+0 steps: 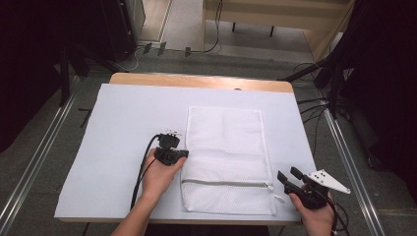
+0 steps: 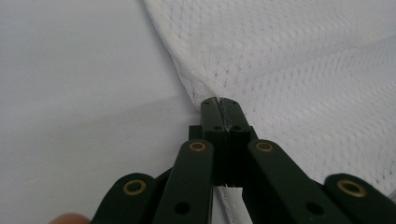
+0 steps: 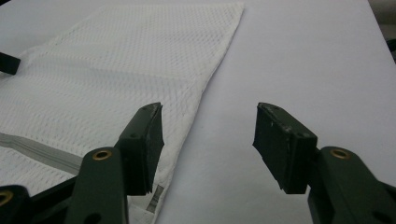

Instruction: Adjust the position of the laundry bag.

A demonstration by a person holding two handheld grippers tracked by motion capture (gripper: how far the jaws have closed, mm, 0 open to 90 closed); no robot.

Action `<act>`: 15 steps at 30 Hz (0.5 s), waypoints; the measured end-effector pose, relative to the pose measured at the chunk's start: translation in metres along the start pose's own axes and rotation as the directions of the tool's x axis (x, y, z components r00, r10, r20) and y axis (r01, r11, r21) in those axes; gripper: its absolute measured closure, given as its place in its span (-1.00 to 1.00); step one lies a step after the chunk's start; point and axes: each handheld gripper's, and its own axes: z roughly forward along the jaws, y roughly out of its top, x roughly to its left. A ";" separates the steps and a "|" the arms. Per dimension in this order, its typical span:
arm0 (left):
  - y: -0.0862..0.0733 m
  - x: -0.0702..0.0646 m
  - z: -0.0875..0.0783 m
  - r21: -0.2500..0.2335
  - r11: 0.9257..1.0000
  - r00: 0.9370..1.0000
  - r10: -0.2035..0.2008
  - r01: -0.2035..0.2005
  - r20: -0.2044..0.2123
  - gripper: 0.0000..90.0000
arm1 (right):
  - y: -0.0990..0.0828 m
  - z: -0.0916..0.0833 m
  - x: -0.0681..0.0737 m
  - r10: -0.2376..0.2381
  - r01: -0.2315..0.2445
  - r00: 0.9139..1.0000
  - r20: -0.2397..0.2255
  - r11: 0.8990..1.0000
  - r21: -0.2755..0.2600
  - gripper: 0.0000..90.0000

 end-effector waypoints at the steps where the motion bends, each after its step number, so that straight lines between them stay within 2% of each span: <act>1: -0.001 0.002 -0.001 -0.012 1.000 1.000 -0.008 0.008 -0.001 1.00 | 0.000 0.000 0.000 0.004 -0.004 1.000 0.000 1.000 -0.001 -0.04; 2: -0.001 0.009 -0.006 -0.036 0.999 1.000 -0.030 0.030 0.001 1.00 | 0.000 0.000 0.000 0.006 -0.006 1.000 0.001 1.000 -0.001 -0.04; 3: -0.001 0.009 -0.006 -0.036 0.999 1.000 -0.030 0.030 0.001 1.00 | 0.000 0.000 0.000 0.006 -0.006 1.000 0.000 1.000 0.002 -0.05; 5: -0.003 0.022 -0.014 -0.056 0.997 0.998 -0.061 0.060 -0.008 1.00 | 0.000 0.000 0.000 0.007 -0.007 1.000 -0.019 1.000 0.000 -0.06; 7: -0.003 0.026 -0.016 -0.060 0.996 0.998 -0.066 0.065 -0.011 1.00 | 0.000 -0.001 0.000 0.008 -0.008 1.000 -0.027 1.000 -0.004 -0.07; 9: -0.005 0.040 -0.023 -0.066 0.994 0.996 -0.089 0.087 -0.019 1.00 | 0.001 0.000 0.003 0.000 0.000 1.000 -0.024 1.000 -0.003 -0.09; 10: -0.005 0.040 -0.023 -0.066 0.994 0.996 -0.089 0.087 -0.019 1.00 | 0.001 0.001 0.003 -0.007 0.007 1.000 -0.023 1.000 -0.005 -0.10; 12: -0.007 0.054 -0.030 -0.088 0.989 0.992 -0.122 0.120 -0.025 1.00 | 0.000 0.002 0.004 -0.007 0.007 1.000 -0.021 1.000 -0.002 -0.10; 15: -0.009 0.061 -0.035 -0.102 0.985 0.990 -0.141 0.137 -0.030 1.00 | 0.000 0.002 0.004 -0.008 0.008 1.000 -0.020 1.000 -0.003 -0.12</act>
